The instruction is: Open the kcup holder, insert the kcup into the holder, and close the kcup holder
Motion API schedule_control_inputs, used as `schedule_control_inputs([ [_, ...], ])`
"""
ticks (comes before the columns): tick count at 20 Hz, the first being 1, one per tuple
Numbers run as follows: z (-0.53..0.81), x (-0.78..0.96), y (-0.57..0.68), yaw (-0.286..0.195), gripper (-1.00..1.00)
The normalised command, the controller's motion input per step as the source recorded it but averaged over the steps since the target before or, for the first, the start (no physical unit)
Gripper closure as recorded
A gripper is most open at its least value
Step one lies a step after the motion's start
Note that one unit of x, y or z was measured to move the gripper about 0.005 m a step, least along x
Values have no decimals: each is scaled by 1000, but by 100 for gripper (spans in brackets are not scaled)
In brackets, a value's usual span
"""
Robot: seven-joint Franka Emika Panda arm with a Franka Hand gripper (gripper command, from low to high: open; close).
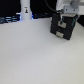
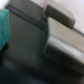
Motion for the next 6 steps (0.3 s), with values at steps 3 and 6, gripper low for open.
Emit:
schedule_control_inputs([
  [3,671,62,110,2,-100],
  [6,0,5,-9,2,-100],
])
